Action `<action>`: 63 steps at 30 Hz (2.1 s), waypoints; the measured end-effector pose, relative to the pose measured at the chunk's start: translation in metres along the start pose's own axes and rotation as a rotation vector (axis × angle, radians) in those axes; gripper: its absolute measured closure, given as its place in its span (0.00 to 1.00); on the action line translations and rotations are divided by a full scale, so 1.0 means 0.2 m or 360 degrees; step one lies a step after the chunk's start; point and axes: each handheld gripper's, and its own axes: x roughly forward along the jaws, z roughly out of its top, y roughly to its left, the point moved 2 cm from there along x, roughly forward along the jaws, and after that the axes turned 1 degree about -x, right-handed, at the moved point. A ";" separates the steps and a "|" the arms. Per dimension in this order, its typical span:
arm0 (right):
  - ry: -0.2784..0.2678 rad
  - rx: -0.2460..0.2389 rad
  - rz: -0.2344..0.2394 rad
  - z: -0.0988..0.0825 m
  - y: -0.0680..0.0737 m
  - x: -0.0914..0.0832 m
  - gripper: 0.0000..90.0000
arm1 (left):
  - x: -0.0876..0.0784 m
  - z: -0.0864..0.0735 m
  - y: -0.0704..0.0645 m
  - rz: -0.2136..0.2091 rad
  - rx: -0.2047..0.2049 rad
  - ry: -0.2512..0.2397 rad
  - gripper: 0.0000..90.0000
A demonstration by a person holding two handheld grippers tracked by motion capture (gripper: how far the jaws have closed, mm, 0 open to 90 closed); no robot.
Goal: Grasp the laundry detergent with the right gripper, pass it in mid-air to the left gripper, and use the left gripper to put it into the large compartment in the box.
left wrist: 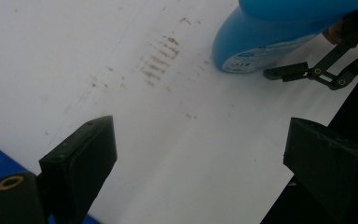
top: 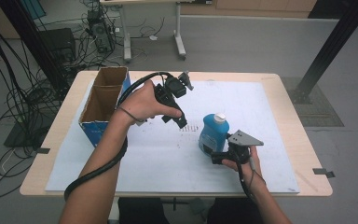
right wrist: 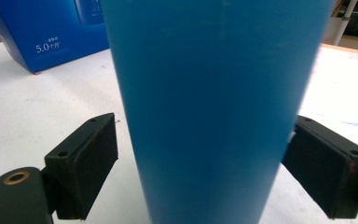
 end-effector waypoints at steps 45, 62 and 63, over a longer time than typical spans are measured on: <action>-0.0060 0.0032 -0.0052 0.01 0.00 0.02 0.14 | 0.01 0.02 -0.01 0.0006 0.0016 0.0007 0.11; -0.0071 0.0034 -0.0049 0.01 0.00 0.01 0.14 | 0.01 0.03 -0.03 0.0009 0.0027 0.0004 0.11; -0.0069 0.0030 -0.0047 0.01 0.00 0.01 0.14 | 0.01 0.03 -0.03 0.0009 0.0028 0.0004 0.11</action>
